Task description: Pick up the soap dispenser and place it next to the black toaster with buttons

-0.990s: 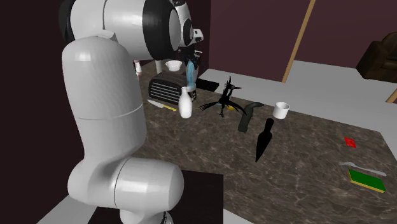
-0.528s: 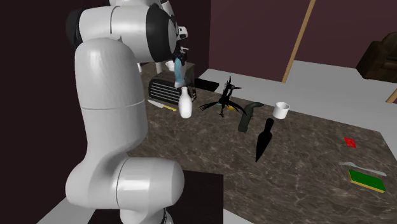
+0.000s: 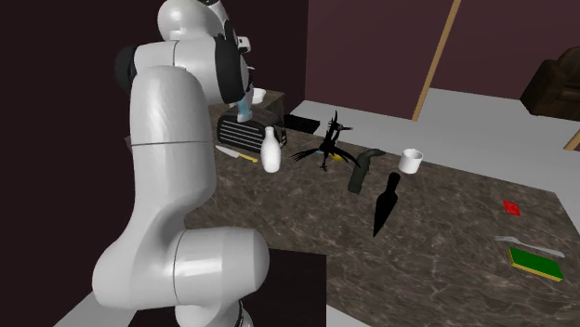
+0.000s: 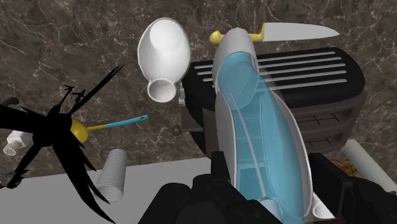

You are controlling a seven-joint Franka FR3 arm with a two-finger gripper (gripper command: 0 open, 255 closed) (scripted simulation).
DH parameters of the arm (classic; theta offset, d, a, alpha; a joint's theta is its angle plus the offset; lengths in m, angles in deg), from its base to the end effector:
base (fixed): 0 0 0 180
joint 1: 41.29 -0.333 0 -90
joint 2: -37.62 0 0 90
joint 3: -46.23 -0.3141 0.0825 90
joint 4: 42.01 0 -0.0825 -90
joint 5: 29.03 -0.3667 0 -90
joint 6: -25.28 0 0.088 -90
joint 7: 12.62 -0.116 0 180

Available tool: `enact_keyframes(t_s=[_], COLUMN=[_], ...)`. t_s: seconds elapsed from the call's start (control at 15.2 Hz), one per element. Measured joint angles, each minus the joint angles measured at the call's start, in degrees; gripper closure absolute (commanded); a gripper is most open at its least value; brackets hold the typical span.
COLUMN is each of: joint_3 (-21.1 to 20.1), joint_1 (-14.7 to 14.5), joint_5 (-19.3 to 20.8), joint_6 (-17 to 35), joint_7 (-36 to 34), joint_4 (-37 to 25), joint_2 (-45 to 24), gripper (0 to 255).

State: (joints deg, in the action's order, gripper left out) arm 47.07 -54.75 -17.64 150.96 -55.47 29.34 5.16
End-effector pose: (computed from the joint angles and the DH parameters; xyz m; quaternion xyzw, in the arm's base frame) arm 0.7225 0.1559 0.4724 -0.9541 0.2128 -0.2107 0.0049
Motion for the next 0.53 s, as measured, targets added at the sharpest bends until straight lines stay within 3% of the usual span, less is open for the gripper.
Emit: enact_keyframes(t_s=[0.2,0.4,0.53], joint_3=[-0.13,-0.08,0.00], joint_1=[-2.48,-4.56,-5.09], joint_5=[0.53,0.39,0.49], joint_6=[-4.85,-13.28,-13.83], joint_7=[-1.94,-2.35,-2.86], joint_4=[-10.73,-30.19,-32.24], joint_2=[-6.37,-17.56,-19.35], gripper=[255,255,255])
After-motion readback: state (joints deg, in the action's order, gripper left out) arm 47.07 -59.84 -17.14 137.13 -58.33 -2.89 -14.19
